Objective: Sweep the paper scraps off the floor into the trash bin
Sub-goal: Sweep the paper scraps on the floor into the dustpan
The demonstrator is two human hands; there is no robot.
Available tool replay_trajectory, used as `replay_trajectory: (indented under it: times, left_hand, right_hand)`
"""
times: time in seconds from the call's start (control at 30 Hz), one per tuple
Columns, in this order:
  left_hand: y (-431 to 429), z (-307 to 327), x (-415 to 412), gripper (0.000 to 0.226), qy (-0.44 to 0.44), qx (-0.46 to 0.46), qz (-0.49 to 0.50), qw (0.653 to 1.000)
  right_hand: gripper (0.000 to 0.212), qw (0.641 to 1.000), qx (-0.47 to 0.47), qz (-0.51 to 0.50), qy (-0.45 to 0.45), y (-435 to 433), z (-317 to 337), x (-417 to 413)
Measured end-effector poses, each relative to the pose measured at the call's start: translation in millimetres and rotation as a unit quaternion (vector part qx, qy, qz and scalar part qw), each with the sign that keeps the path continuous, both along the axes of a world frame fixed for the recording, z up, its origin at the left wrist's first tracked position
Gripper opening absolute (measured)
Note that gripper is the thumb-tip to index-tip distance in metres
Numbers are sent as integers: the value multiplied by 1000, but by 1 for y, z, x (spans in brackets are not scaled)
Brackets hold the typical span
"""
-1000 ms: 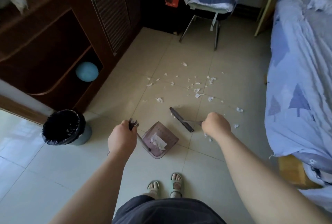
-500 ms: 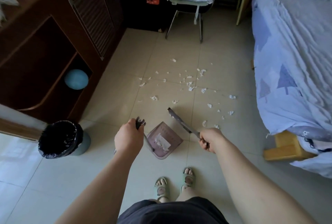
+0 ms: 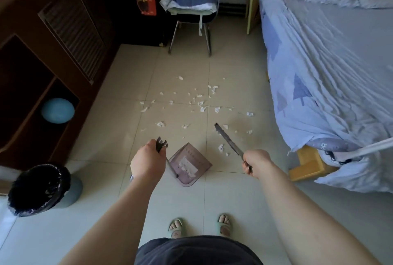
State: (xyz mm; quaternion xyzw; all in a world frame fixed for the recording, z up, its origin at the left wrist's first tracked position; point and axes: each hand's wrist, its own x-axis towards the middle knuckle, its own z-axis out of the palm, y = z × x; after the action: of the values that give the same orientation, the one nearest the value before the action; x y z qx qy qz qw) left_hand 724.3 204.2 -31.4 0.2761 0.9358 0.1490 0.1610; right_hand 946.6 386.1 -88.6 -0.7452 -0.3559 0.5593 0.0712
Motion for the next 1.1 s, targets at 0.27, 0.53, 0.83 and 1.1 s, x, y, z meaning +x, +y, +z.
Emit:
replay_trajectory:
  times: [0.27, 0.53, 0.83, 1.1]
  left_hand:
    - [29, -9, 46, 20, -3, 6, 22, 1000]
    - [30, -15, 82, 21, -2, -6, 61, 998]
    - [33, -16, 104, 21, 1, -8, 79, 997]
    - [52, -16, 119, 18, 11, 3, 64, 998]
  right_hand:
    - [21, 999, -36, -17, -19, 44, -9, 58]
    - [24, 992, -105, -25, 64, 45, -19, 32]
    - [19, 974, -148, -42, 168, 56, -20, 26]
    - [21, 986, -74, -49, 144, 68, -15, 61]
